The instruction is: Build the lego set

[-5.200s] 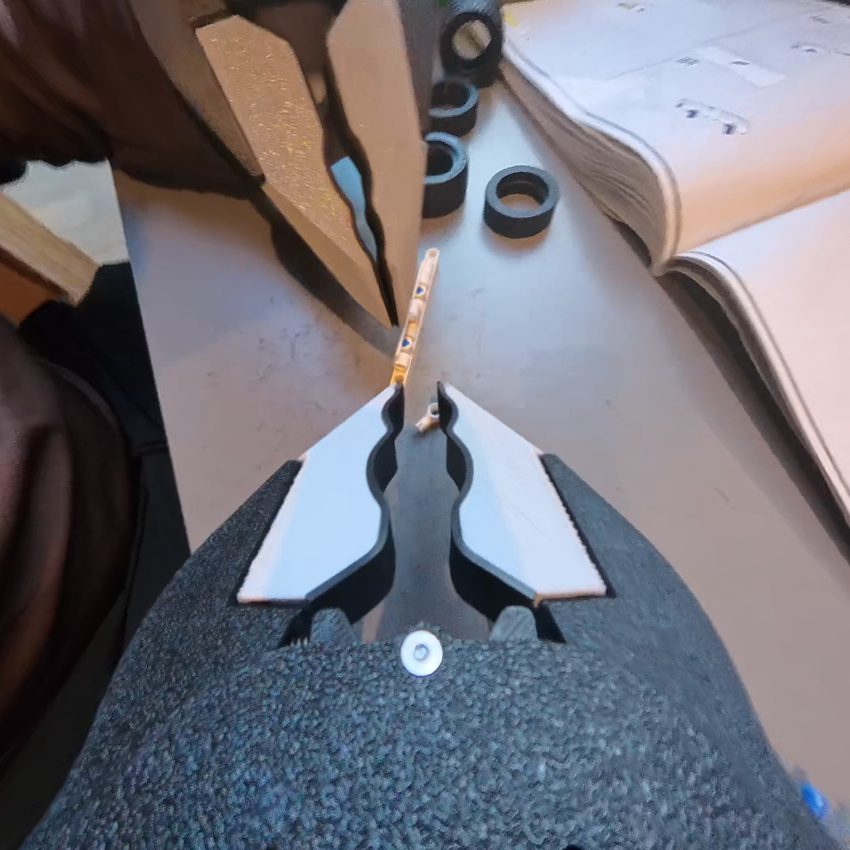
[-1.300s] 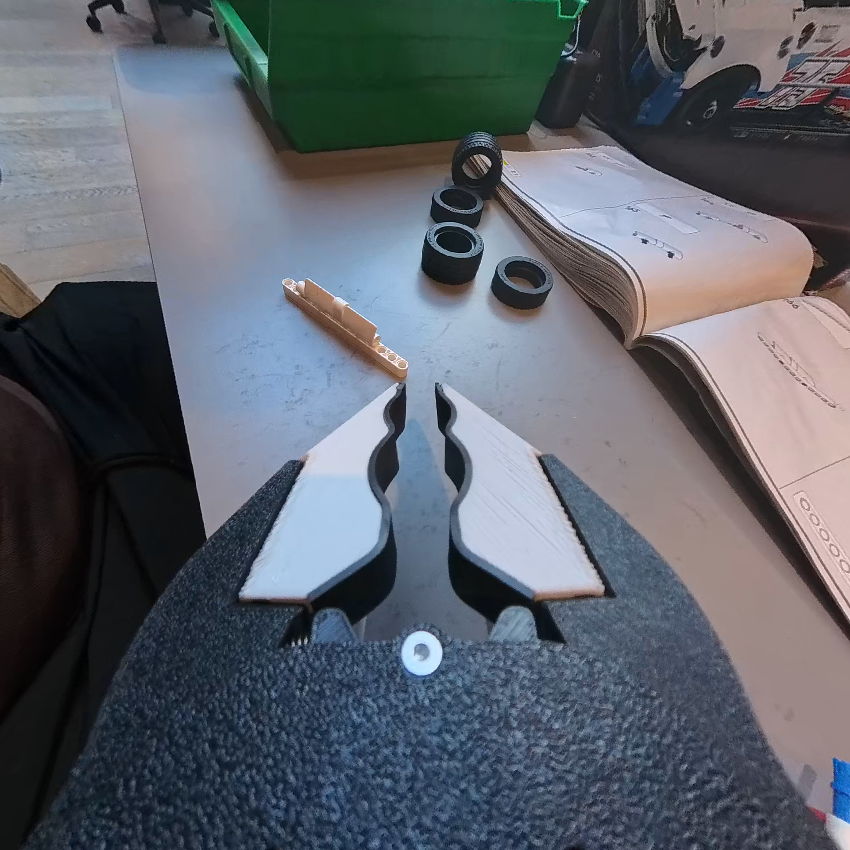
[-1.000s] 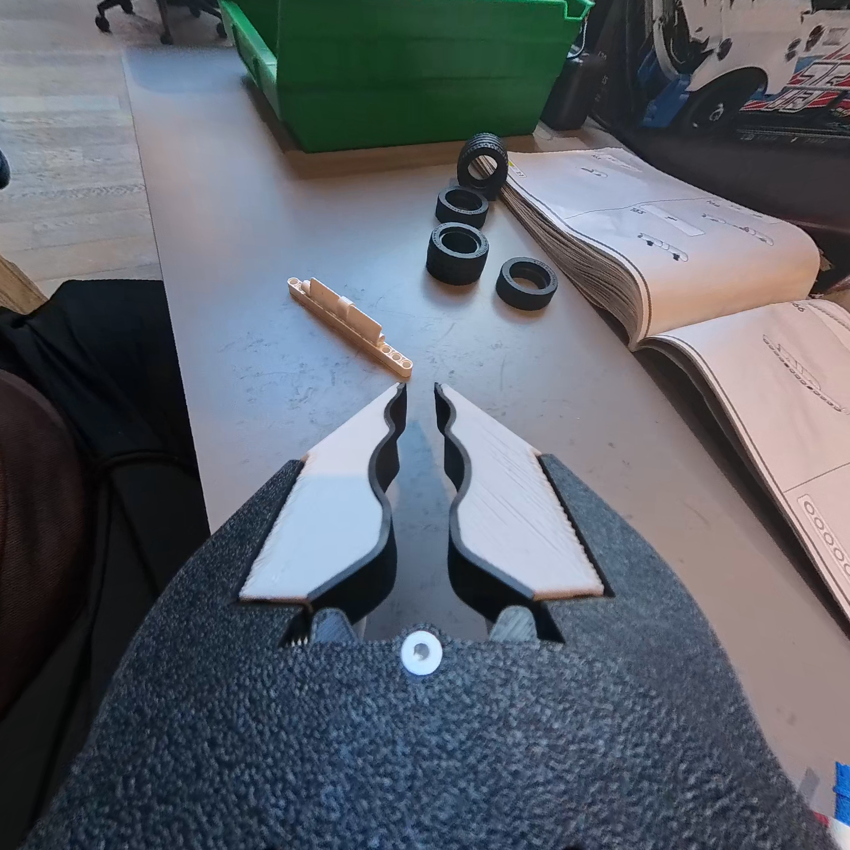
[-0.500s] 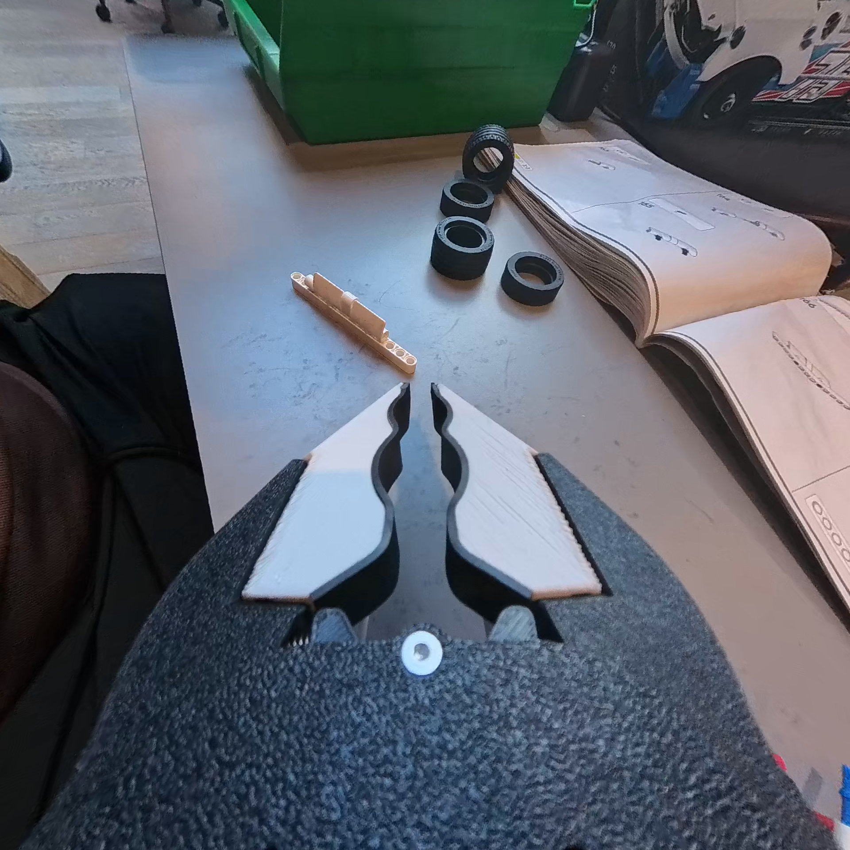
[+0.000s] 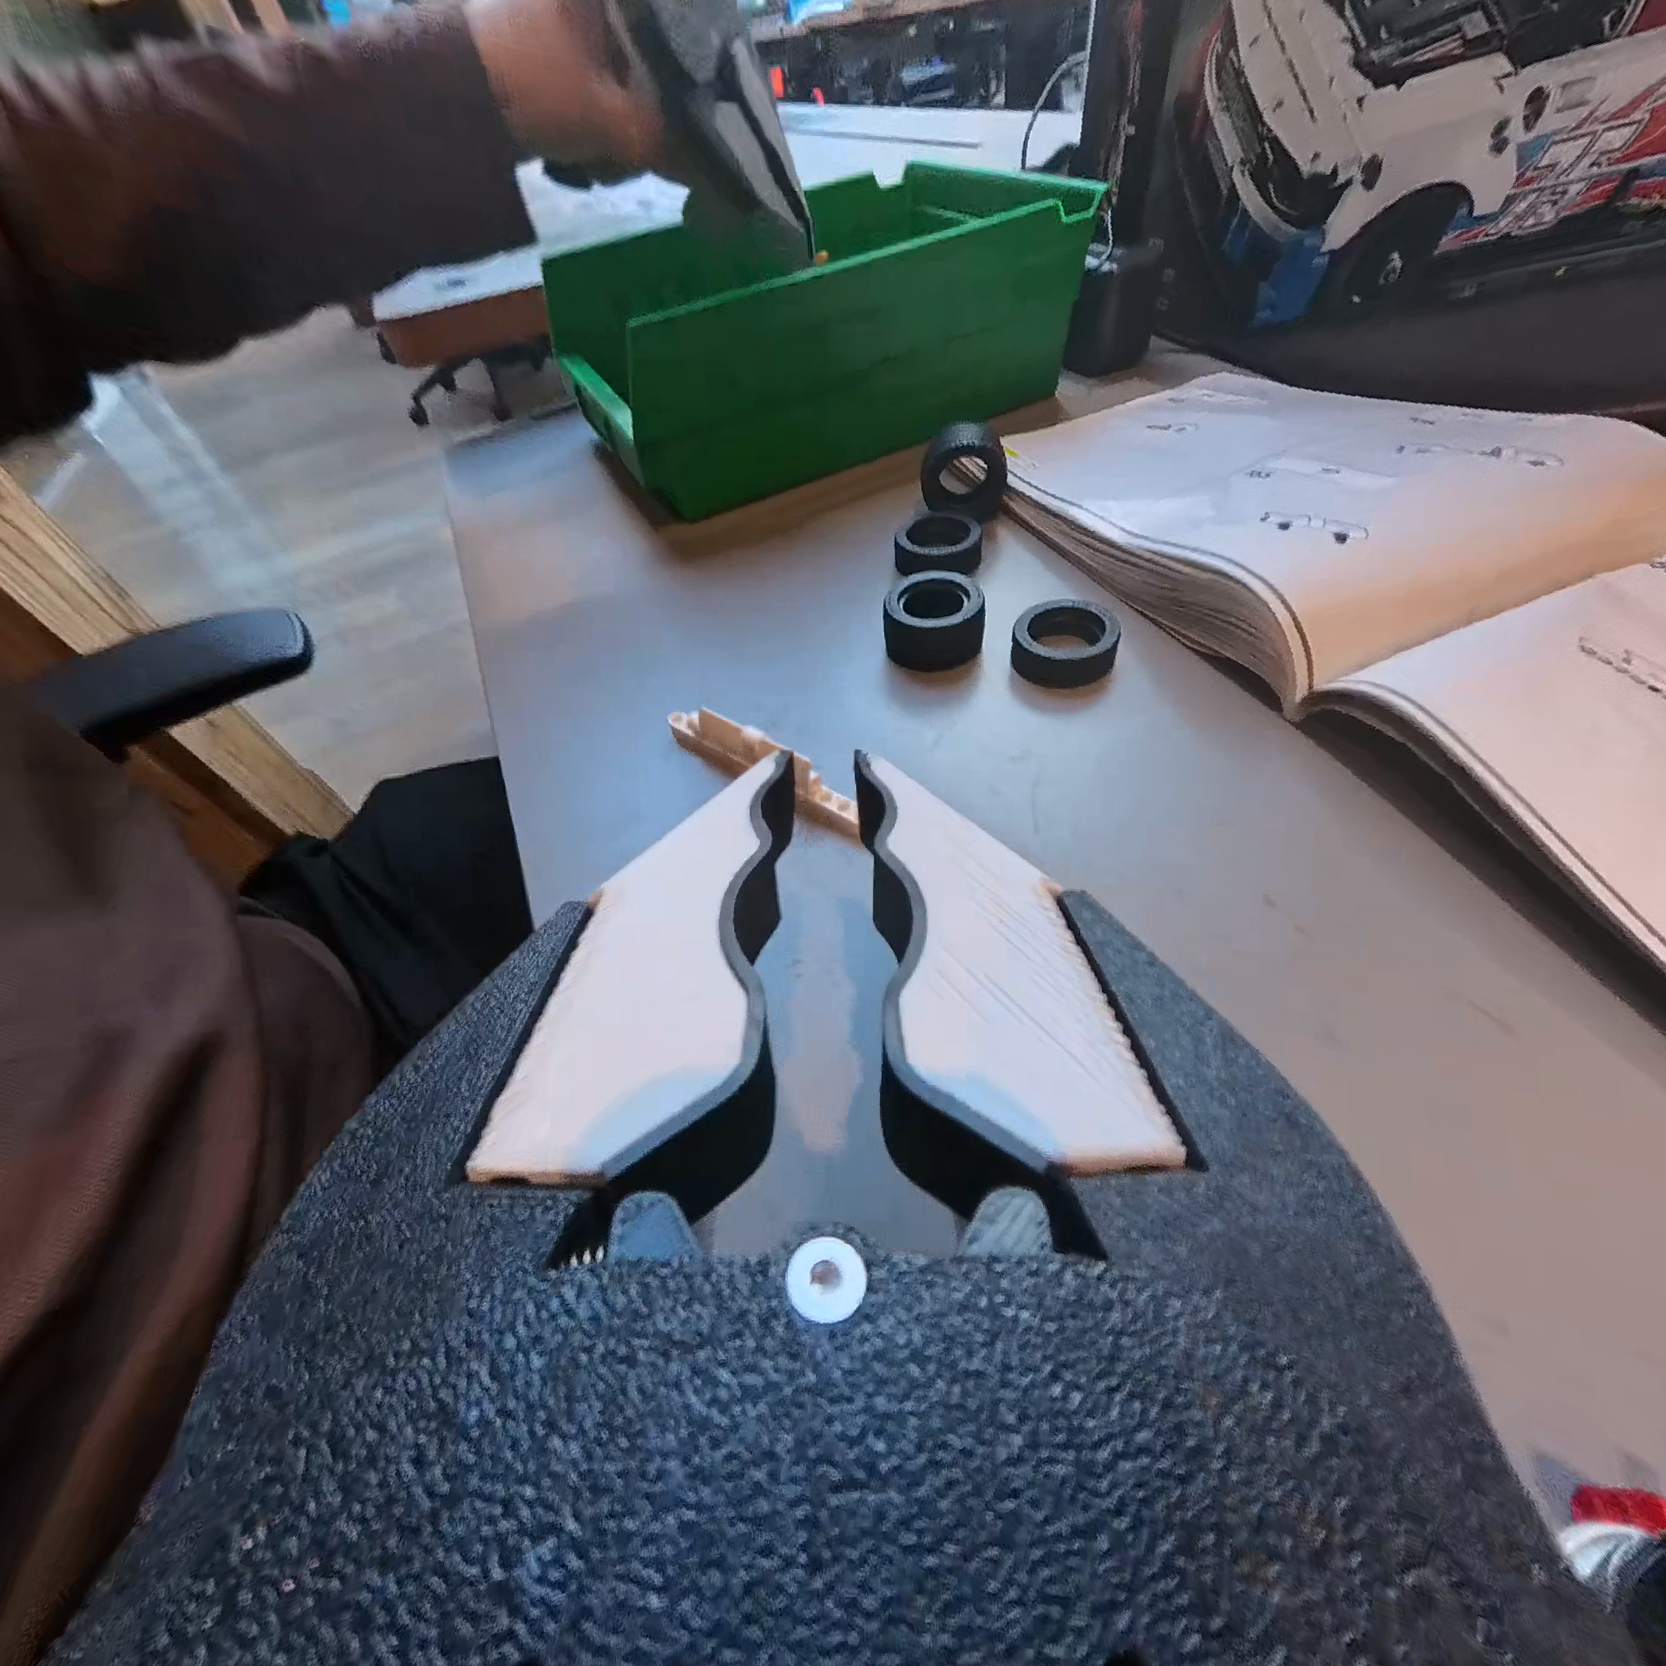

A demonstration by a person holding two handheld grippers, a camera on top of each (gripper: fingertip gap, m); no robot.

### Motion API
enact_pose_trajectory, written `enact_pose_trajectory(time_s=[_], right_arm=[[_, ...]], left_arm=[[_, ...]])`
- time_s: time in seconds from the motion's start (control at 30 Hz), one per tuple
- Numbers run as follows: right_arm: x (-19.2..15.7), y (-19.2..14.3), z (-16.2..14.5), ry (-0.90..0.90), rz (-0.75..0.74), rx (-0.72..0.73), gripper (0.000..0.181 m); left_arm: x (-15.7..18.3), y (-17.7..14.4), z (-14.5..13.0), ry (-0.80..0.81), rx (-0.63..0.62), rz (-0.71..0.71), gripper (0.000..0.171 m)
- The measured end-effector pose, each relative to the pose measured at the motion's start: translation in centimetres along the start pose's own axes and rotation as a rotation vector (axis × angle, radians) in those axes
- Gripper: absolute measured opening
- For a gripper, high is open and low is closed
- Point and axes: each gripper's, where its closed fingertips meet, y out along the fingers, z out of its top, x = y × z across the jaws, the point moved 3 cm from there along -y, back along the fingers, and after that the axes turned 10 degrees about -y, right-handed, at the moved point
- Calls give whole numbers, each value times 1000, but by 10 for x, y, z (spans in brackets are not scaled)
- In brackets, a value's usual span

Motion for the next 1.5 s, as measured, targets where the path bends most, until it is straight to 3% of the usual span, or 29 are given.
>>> enact_pose_trajectory(time_s=[0.13,0.23,0.37,0.47,0.73,0.83,1.03,1.2,1.3,1.43,1.5], right_arm=[[-2,5,25,20,45,47,16],[-10,18,50,14,116,81,16],[-20,34,76,-11,177,117,16],[-26,35,73,-97,174,79,16],[-27,31,45,-143,124,-3,16],[-22,34,42,-140,117,-6,6],[-19,37,36,-130,128,-11,10],[-15,41,32,-171,82,-43,4],[-6,40,24,-158,48,-99,4],[6,41,-1,-27,96,-183,4],[7,47,-14,23,124,-231,4]], left_arm=[[87,-75,30,124,360,-81,0],[178,-121,49,205,590,-266,0],[278,-151,56,330,783,-443,0],[317,-151,56,363,854,-494,0],[346,-138,52,391,865,-546,0],[348,-135,54,381,867,-562,0],[350,-131,57,373,857,-599,0],[351,-125,60,348,839,-632,0],[350,-113,58,303,741,-689,2],[351,-75,47,304,525,-706,34],[358,-56,37,334,405,-720,37]])
